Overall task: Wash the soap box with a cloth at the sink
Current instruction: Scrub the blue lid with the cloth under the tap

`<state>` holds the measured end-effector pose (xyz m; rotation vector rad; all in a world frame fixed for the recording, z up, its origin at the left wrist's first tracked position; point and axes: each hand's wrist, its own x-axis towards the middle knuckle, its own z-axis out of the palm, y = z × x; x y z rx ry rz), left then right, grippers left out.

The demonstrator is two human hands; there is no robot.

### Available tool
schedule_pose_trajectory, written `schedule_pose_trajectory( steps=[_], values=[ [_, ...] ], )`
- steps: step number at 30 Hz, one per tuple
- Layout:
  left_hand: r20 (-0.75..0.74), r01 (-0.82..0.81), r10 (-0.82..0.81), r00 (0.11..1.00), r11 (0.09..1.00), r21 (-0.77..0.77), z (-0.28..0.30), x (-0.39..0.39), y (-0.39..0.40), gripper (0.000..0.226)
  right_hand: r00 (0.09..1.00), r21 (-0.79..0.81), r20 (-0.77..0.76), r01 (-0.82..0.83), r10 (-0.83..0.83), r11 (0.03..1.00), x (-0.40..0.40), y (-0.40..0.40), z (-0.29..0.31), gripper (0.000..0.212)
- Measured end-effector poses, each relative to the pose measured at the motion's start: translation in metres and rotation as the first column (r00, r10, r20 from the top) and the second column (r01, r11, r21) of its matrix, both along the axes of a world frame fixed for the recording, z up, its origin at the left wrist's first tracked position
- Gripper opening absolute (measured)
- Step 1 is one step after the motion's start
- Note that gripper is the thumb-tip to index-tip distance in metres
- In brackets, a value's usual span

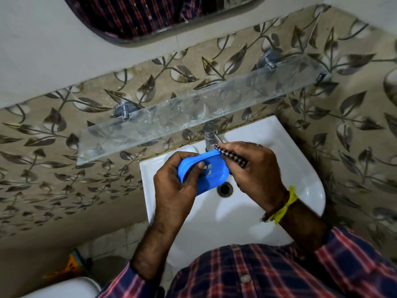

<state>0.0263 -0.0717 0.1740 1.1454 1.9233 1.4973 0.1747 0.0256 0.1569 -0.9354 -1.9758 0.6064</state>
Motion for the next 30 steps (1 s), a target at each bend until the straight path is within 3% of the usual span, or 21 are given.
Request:
schedule_pose_trajectory(
  steps=[2, 4, 7, 9, 11, 13, 17, 23, 27, 30],
  values=[
    [-0.008, 0.032, -0.033, 0.999, 0.994, -0.102, 0.001, -0.006, 0.005, 0.014, 0.997, 0.087, 0.083, -0.014, 0.007, 0.996, -0.001, -0.001, 0.002, 0.034],
    [-0.176, 0.072, -0.114, 0.978, 0.971, -0.227, 0.003, -0.009, 0.008, 0.014, 0.992, 0.174, 0.127, -0.042, 0.02, 0.984, -0.002, 0.0, 0.006, 0.034],
    [-0.237, 0.052, -0.09, 0.967, 0.985, -0.162, 0.007, -0.004, 0.008, 0.004, 0.999, 0.197, 0.043, -0.001, -0.007, 0.98, -0.005, 0.005, 0.008, 0.032],
    [-0.183, 0.002, -0.009, 0.983, 0.999, -0.038, 0.007, 0.001, 0.006, 0.006, 0.994, 0.043, -0.108, 0.033, -0.028, 0.999, -0.006, 0.005, 0.008, 0.027],
    [-0.119, -0.035, 0.039, 0.992, 0.999, 0.038, 0.005, 0.004, 0.004, 0.006, 0.968, -0.208, -0.234, 0.036, -0.085, 0.978, -0.007, 0.001, 0.004, 0.025],
    [-0.097, -0.038, 0.041, 0.994, 0.999, 0.038, 0.002, 0.005, 0.004, 0.005, 0.953, -0.357, -0.264, 0.049, -0.151, 0.933, -0.009, -0.003, 0.0, 0.023],
    [-0.05, -0.073, 0.079, 0.996, 0.991, 0.113, -0.003, 0.014, 0.0, 0.008, 0.93, -0.434, -0.318, 0.029, -0.183, 0.9, -0.011, -0.004, -0.001, 0.021],
    [-0.081, -0.146, 0.17, 0.982, 0.957, 0.249, -0.013, 0.022, 0.005, 0.012, 0.83, -0.708, -0.448, -0.101, -0.334, 0.699, -0.02, -0.015, 0.002, 0.01],
    [-0.1, -0.157, 0.194, 0.976, 0.941, 0.299, -0.026, 0.027, 0.003, 0.014, 0.826, -0.757, -0.423, -0.097, -0.372, 0.646, -0.024, -0.015, 0.002, 0.018],
    [-0.068, -0.166, 0.2, 0.977, 0.926, 0.338, -0.029, 0.029, 0.004, 0.014, 0.873, -0.773, -0.382, -0.12, -0.305, 0.623, -0.023, -0.02, 0.001, 0.028]
  ],
)
